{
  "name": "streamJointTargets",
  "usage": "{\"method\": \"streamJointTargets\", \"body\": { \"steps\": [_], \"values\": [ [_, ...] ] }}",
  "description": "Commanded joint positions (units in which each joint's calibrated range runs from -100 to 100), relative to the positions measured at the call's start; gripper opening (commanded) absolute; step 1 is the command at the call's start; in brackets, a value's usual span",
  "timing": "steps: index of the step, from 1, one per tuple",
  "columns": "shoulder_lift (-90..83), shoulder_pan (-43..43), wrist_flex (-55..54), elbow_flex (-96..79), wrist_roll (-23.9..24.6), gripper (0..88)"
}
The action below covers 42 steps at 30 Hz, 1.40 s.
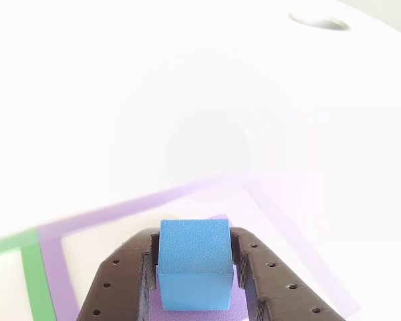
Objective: Tower of hanoi
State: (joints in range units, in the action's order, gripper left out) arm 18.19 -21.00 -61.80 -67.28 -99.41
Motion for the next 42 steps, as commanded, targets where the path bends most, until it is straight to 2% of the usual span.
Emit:
{"method": "streamJointTargets", "body": {
  "steps": [1, 12, 18, 22, 26, 28, 33, 38, 42],
  "values": [
    [-0.1, 0.9, -2.3, 1.6, -0.6, 11.3],
    [-2.9, 0.6, -1.8, 0.3, -0.6, 23.0],
    [-19.0, 0.6, 11.5, -3.7, -0.6, 25.7],
    [-37.9, 0.6, 32.5, -4.4, -0.6, 25.3],
    [-55.5, 0.9, 61.8, 2.2, -0.6, 18.8],
    [-61.3, 1.9, 75.0, 7.5, -0.6, 12.6],
    [-67.3, 6.0, 100.2, 22.5, -0.6, 0.6],
    [-67.7, 11.8, 122.4, 40.4, -0.6, 0.1],
    [-67.7, 17.3, 134.7, 51.1, -0.6, 0.1]
  ]
}}
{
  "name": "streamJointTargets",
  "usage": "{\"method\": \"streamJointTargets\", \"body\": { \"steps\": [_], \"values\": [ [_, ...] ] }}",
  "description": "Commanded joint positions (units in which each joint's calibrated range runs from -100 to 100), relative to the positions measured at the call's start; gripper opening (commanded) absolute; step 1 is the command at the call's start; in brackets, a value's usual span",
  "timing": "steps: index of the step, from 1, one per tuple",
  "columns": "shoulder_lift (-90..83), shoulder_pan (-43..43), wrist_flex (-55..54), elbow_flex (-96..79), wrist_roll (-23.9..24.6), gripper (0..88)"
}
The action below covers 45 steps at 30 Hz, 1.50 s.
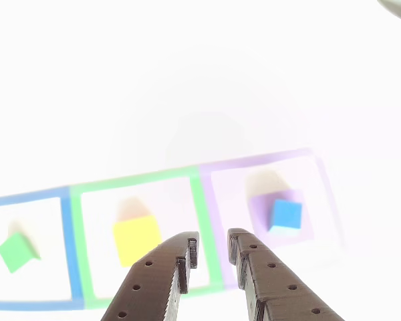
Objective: Tower of hanoi
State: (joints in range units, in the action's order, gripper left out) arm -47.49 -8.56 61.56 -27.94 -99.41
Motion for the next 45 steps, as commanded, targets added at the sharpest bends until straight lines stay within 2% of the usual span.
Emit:
{"method": "streamJointTargets", "body": {
  "steps": [1, 4, 8, 12, 17, 20, 21, 23, 30, 37, 42, 45],
  "values": [
    [-2.0, 6.1, 14.1, 14.2, -0.6, 0.1],
    [-2.0, 9.5, 21.9, 21.1, -0.6, 0.1],
    [-2.0, 13.9, 29.0, 28.9, 3.0, 0.1],
    [-2.1, 17.6, 31.2, 31.5, 5.5, 0.4],
    [-2.2, 20.4, 31.4, 31.2, 4.1, 2.5],
    [-2.5, 22.0, 31.0, 29.3, 1.6, 10.9],
    [-2.8, 22.2, 31.0, 28.3, -0.6, 15.8],
    [-4.0, 22.2, 29.7, 24.9, -0.6, 25.3],
    [-13.8, 22.3, 10.9, -1.5, -0.6, 39.4],
    [-14.1, 24.6, -9.1, -19.4, -0.6, 41.4],
    [-9.2, 25.2, -28.0, -30.6, -0.6, 41.3],
    [-4.5, 24.2, -44.2, -38.3, -0.6, 40.9]
  ]
}}
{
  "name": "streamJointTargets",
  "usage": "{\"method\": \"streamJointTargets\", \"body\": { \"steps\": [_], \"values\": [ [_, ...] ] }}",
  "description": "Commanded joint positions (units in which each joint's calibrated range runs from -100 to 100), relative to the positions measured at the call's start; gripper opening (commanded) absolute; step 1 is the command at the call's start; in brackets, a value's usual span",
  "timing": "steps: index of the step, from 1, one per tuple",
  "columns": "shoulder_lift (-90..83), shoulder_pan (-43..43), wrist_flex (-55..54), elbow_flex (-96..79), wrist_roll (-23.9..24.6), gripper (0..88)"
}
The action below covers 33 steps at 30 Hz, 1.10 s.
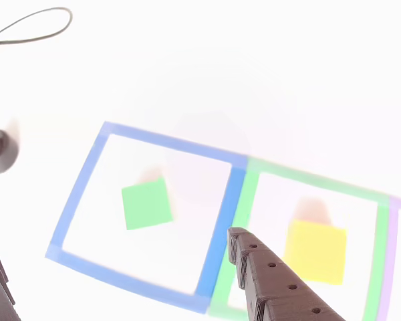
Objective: Tower of hanoi
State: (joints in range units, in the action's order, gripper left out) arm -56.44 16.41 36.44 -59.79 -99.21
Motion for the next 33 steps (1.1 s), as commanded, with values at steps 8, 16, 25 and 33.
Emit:
{"method": "streamJointTargets", "body": {
  "steps": [8, 16, 25, 33],
  "values": [
    [11.9, -1.0, -49.6, -21.8, -0.8, 42.2],
    [20.7, -2.6, -65.7, -27.9, -0.8, 42.9],
    [39.5, -0.2, -74.9, -20.3, -0.8, 42.3],
    [57.9, 1.3, -85.7, -12.1, -0.8, 42.9]
  ]
}}
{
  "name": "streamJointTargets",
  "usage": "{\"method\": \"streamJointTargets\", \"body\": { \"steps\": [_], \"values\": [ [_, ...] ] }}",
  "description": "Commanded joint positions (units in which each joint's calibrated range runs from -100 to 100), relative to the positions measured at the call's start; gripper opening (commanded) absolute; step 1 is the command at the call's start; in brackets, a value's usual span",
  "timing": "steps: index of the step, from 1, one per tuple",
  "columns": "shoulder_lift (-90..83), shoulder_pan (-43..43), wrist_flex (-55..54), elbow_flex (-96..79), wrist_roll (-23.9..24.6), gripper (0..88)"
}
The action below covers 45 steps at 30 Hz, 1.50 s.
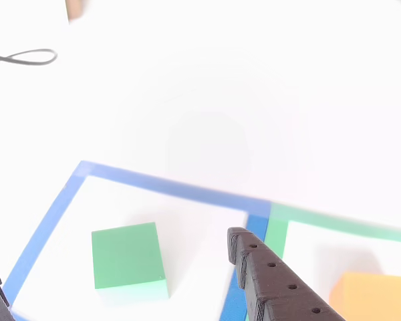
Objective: Tower of hanoi
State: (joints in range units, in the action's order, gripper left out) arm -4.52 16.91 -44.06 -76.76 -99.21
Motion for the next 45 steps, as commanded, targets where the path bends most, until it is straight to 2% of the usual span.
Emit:
{"method": "streamJointTargets", "body": {
  "steps": [1, 8, 18, 35, 40, 45],
  "values": [
    [7.7, 0.9, -6.0, 5.9, -0.8, 42.9],
    [19.0, 1.4, -10.8, 12.6, -0.8, 42.4],
    [25.0, 3.5, -16.7, 13.2, -0.8, 42.1],
    [30.9, 3.5, -18.0, 17.5, -0.8, 40.7],
    [31.8, 4.2, -18.4, 18.3, -0.8, 37.4],
    [31.9, 5.1, -18.4, 18.4, -0.8, 29.0]
  ]
}}
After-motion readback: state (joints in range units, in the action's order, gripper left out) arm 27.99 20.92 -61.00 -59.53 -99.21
